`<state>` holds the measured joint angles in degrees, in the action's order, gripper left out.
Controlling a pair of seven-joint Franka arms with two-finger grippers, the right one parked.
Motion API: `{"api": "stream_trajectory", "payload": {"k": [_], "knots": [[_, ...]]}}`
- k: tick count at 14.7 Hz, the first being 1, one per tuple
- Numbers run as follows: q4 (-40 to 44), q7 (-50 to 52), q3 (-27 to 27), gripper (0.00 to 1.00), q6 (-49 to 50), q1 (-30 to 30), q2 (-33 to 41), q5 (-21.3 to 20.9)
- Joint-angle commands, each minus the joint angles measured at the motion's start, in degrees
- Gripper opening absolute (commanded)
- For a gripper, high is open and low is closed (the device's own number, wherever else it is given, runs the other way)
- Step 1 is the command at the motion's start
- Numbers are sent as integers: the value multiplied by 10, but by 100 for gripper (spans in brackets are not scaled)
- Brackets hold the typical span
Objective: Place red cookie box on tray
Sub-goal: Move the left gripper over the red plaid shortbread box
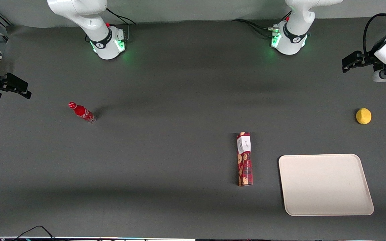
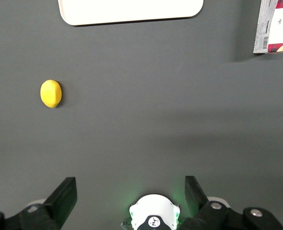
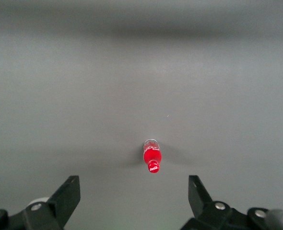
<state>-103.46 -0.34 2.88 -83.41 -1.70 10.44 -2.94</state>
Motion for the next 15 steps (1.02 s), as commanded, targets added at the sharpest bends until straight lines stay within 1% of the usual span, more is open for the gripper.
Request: {"api": "stream_trajectory", "payload": {"k": [1, 8, 9, 12, 13, 15], "knots": [[50, -10, -4, 100, 39, 6, -32, 6], [57, -8, -8, 100, 25, 6, -34, 10], [73, -5, -8, 100, 24, 6, -45, 11], [176, 2, -5, 100, 34, 7, -111, 14], [204, 17, -4, 100, 34, 7, -132, 30], [242, 80, -2, 100, 28, 9, -173, 65]]}}
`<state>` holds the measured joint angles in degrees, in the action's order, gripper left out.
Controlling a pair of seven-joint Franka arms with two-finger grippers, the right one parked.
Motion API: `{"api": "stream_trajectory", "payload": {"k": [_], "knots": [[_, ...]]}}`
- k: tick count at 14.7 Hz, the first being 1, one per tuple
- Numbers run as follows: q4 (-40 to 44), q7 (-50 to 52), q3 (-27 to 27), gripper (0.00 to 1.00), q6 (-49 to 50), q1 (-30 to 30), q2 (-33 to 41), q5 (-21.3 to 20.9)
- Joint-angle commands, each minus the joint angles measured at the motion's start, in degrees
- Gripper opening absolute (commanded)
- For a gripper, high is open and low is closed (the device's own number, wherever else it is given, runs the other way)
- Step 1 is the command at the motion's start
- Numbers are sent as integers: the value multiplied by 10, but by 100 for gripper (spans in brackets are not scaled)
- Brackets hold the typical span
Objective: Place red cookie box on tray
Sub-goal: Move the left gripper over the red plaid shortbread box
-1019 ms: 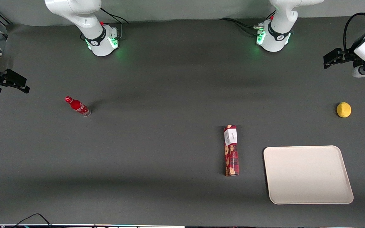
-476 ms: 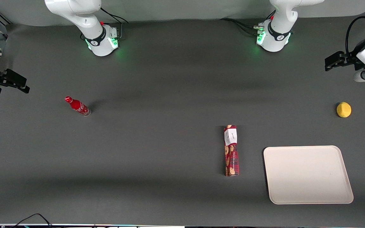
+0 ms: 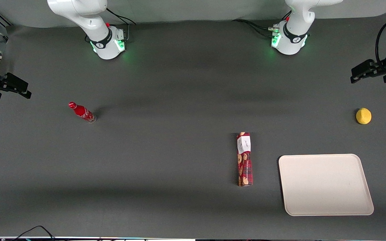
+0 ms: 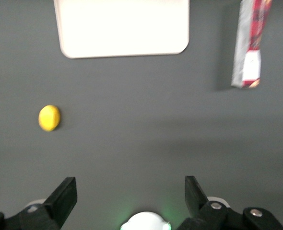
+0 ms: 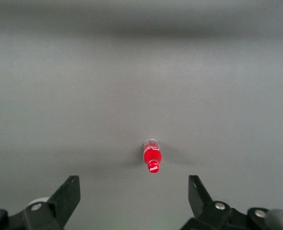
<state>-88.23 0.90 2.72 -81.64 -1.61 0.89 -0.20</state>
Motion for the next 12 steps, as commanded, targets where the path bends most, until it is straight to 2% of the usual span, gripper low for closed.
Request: {"api": "stream_trajectory", "payload": {"k": [1, 3, 7, 10, 12], "knots": [[101, 103, 8, 100, 7, 10, -96, 46], [120, 152, 43, 100, -39, 11, -148, 50], [119, 274, 114, 100, -211, 16, -262, 50], [116, 310, 141, 100, -334, 28, -347, 46], [111, 317, 147, 100, -377, 46, -389, 42]]}}
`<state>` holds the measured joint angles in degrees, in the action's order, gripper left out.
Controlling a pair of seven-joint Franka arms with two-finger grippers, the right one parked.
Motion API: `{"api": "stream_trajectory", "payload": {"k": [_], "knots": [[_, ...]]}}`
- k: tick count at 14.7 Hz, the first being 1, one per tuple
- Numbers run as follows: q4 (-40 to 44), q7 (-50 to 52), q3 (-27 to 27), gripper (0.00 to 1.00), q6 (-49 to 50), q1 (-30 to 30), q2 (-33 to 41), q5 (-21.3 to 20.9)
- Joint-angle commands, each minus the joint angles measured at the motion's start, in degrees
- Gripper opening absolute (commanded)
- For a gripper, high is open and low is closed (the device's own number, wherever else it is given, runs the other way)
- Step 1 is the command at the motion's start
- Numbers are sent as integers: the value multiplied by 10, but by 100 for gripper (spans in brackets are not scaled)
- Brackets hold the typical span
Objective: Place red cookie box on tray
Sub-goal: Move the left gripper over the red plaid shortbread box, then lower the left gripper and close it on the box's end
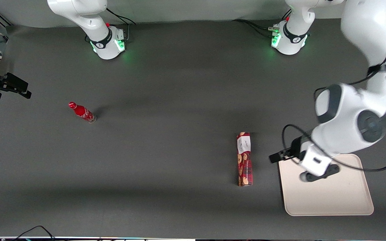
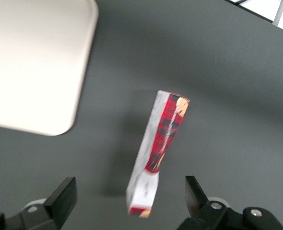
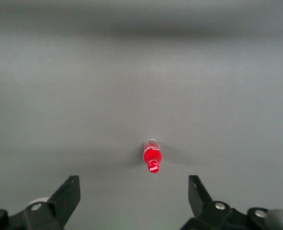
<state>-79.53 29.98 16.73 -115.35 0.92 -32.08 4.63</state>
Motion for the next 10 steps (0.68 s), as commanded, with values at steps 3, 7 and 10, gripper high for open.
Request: {"api": "stream_trajectory", "payload": {"k": [3, 7, 10], "knots": [[2, 33, 20, 100, -114, 36, -113, -20], [-33, 74, 27, 100, -215, 54, -155, -86], [-36, 104, 30, 1, -224, 55, -172, -123]]}}
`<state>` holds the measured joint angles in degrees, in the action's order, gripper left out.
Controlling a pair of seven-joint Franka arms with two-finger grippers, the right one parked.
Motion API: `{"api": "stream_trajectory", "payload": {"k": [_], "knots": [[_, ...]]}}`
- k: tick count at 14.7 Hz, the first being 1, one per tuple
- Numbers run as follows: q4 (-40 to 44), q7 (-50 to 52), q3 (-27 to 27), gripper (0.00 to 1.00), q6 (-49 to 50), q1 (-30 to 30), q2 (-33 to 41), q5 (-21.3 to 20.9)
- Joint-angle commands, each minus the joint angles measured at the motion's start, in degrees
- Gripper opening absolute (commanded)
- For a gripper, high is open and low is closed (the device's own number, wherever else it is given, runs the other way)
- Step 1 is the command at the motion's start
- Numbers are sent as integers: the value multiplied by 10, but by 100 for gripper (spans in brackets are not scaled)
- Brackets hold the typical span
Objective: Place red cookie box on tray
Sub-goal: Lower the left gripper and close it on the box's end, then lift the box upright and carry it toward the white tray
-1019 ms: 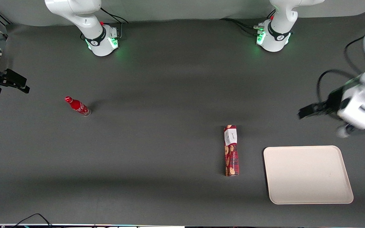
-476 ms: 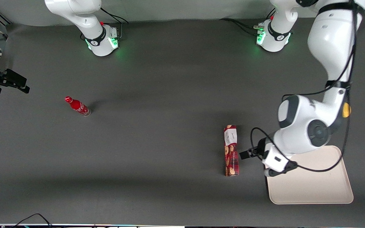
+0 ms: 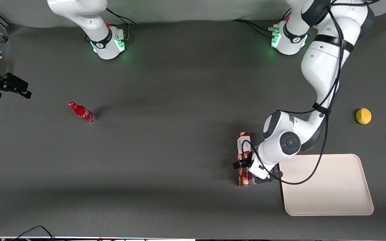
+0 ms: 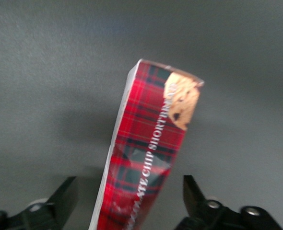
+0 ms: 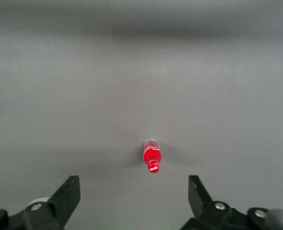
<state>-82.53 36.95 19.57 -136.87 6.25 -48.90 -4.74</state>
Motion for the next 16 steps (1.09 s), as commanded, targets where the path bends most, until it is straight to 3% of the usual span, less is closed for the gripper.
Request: {"api": "stream_trajectory", "payload": {"k": [1, 8, 16], "knots": [[-7, 33, 2, 0, -7, 1, -4, -29], [-1, 30, 4, 0, 24, -6, 12, -27], [104, 30, -1, 0, 330, -29, 157, 0]]}}
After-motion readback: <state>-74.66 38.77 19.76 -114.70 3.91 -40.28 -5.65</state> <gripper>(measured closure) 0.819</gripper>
